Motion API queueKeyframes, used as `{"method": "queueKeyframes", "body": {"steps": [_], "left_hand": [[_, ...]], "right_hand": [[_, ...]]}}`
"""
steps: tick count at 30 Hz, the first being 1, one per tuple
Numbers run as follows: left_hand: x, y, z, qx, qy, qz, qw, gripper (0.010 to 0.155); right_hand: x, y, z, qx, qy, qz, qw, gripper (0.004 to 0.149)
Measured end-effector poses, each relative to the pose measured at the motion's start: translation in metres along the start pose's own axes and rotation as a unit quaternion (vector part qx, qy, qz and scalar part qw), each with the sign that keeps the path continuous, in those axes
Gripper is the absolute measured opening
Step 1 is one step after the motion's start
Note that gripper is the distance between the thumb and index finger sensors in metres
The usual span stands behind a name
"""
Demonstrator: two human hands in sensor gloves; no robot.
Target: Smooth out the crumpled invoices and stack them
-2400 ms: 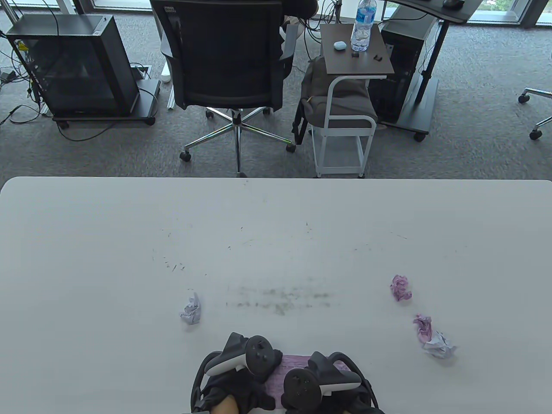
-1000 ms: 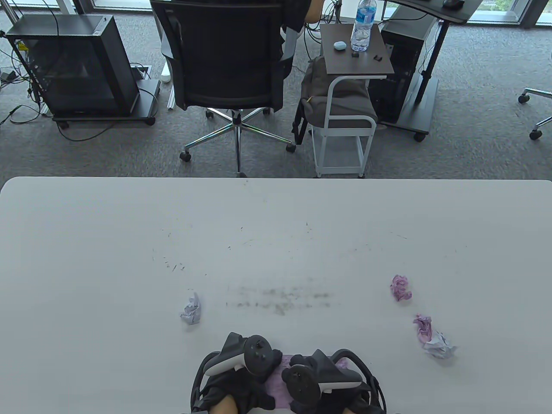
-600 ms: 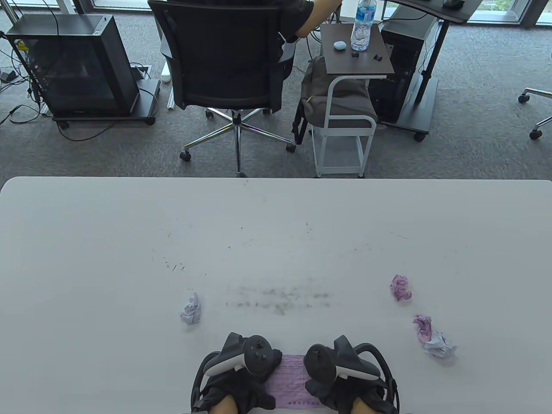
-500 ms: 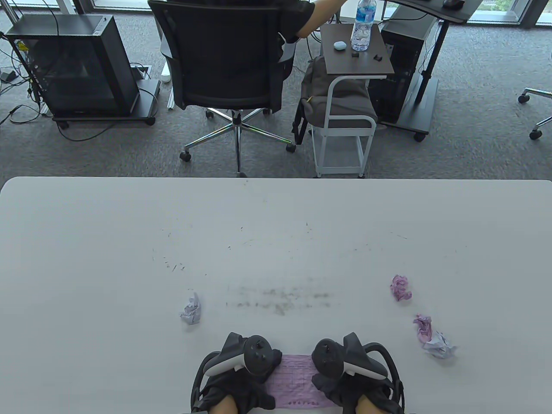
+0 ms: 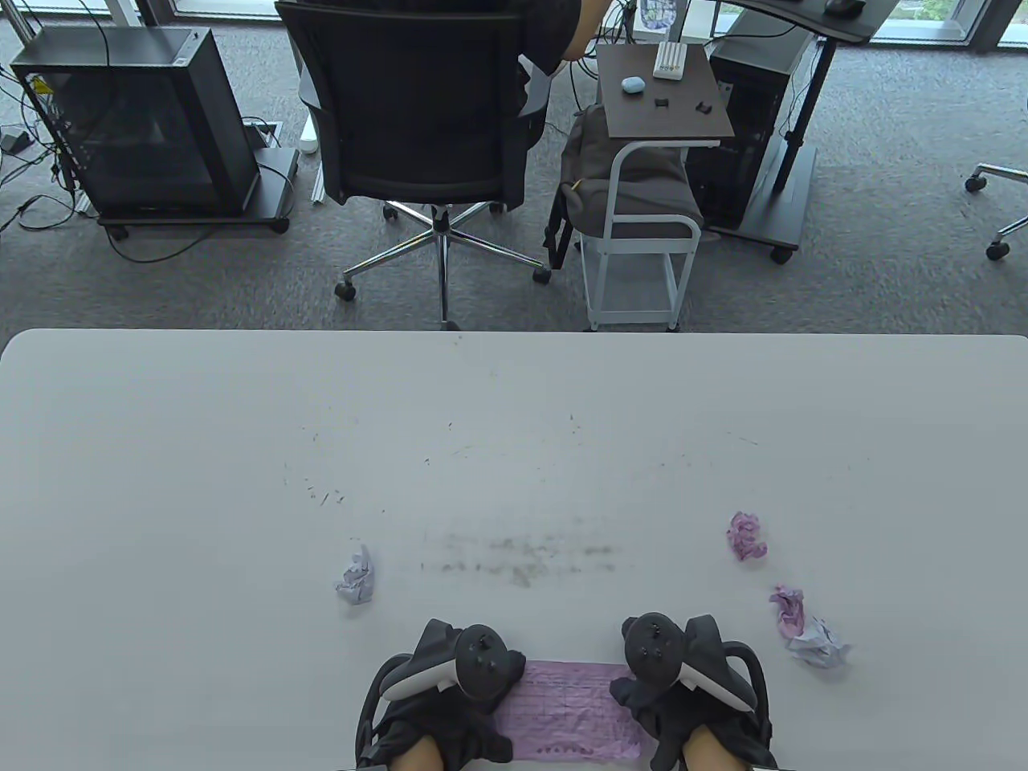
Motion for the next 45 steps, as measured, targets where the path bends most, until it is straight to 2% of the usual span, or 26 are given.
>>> {"method": "queueKeyframes", "body": {"steps": [5,14,17,21,23,25,29,33,36,38,42,45], "left_hand": [[0.000,0.000,0.000,-0.001,0.000,0.001,1.000,0.091],[0.000,-0.001,0.000,0.000,-0.001,0.000,1.000,0.091],[0.000,-0.001,0.000,0.000,-0.001,-0.001,1.000,0.091],[0.000,-0.001,0.000,0.000,-0.001,-0.001,1.000,0.091],[0.000,-0.001,0.000,0.001,-0.002,-0.001,1.000,0.091],[0.000,-0.001,0.000,0.001,-0.002,-0.001,1.000,0.091],[0.000,-0.001,0.001,0.005,-0.002,0.001,1.000,0.091],[-0.002,-0.003,0.002,0.010,0.002,0.003,1.000,0.092],[-0.002,-0.003,0.002,0.010,0.002,0.005,1.000,0.092],[-0.002,-0.003,0.002,0.009,0.003,0.007,1.000,0.093],[-0.002,-0.003,0.002,0.007,0.006,0.005,1.000,0.094],[-0.001,-0.001,0.001,-0.003,0.010,0.007,1.000,0.095]], "right_hand": [[-0.007,0.000,-0.001,0.025,-0.001,-0.029,0.999,0.074],[-0.013,0.000,-0.002,0.059,-0.027,-0.022,0.998,0.055],[-0.015,-0.002,-0.002,0.056,-0.032,-0.035,0.997,0.043],[-0.011,-0.006,-0.004,0.044,-0.023,-0.022,0.999,0.039],[-0.008,-0.011,-0.006,0.030,-0.031,0.010,0.999,0.039],[-0.003,-0.017,-0.008,0.038,-0.049,0.063,0.996,0.040],[0.004,-0.022,-0.011,0.035,-0.074,0.183,0.980,0.042],[0.004,-0.019,-0.010,0.021,-0.087,0.243,0.966,0.043],[-0.003,-0.025,-0.012,0.102,-0.097,0.218,0.966,0.043],[-0.011,-0.033,-0.018,0.154,-0.115,0.165,0.967,0.043],[-0.024,-0.045,-0.029,0.205,-0.147,0.082,0.964,0.043],[-0.031,-0.054,-0.040,0.246,-0.163,0.046,0.954,0.043]]}}
Point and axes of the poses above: the tracker on the back of each hand, its own x axis roughly to the little-finger side, its own z axis roughly from the wrist to the fingertips, y = z × x, the point moved 1 cm from there along z, roughly from the wrist to the fingertips
